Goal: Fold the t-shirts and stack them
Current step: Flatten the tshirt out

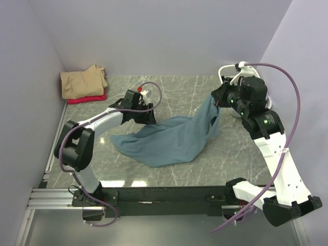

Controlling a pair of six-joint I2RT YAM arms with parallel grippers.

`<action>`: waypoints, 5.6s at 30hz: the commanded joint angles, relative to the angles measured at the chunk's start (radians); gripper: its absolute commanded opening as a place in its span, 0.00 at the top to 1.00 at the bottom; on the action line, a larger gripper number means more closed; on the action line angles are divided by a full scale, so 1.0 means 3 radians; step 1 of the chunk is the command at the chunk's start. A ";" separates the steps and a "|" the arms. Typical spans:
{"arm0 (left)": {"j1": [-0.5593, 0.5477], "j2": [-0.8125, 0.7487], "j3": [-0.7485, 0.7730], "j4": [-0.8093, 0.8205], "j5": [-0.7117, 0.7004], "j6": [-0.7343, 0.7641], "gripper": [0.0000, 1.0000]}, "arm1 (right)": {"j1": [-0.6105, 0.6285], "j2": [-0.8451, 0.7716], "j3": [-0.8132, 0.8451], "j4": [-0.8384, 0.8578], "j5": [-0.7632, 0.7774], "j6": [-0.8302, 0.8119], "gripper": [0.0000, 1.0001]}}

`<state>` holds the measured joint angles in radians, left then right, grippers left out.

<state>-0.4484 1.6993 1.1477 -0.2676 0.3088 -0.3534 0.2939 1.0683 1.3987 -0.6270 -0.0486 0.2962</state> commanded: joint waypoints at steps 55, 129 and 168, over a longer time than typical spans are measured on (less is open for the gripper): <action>0.0201 -0.0802 -0.0292 0.0283 0.0252 -0.0064 0.28 | -0.0049 -0.0074 0.0088 0.0198 0.0264 -0.0164 0.90; -0.0341 -0.2612 -0.1341 -0.1240 -0.1372 -0.1634 0.83 | -0.0029 -0.0370 -0.0806 -0.0491 0.0198 0.0224 0.98; 0.0324 0.0139 -0.0190 0.0084 -0.2025 -0.0591 0.01 | -0.0090 0.1020 -0.0674 0.0735 0.0500 0.0122 0.27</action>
<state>-0.3733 1.7206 1.0897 -0.2882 -0.2432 -0.5354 0.2832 1.3830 1.1446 -0.4572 0.1059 0.3603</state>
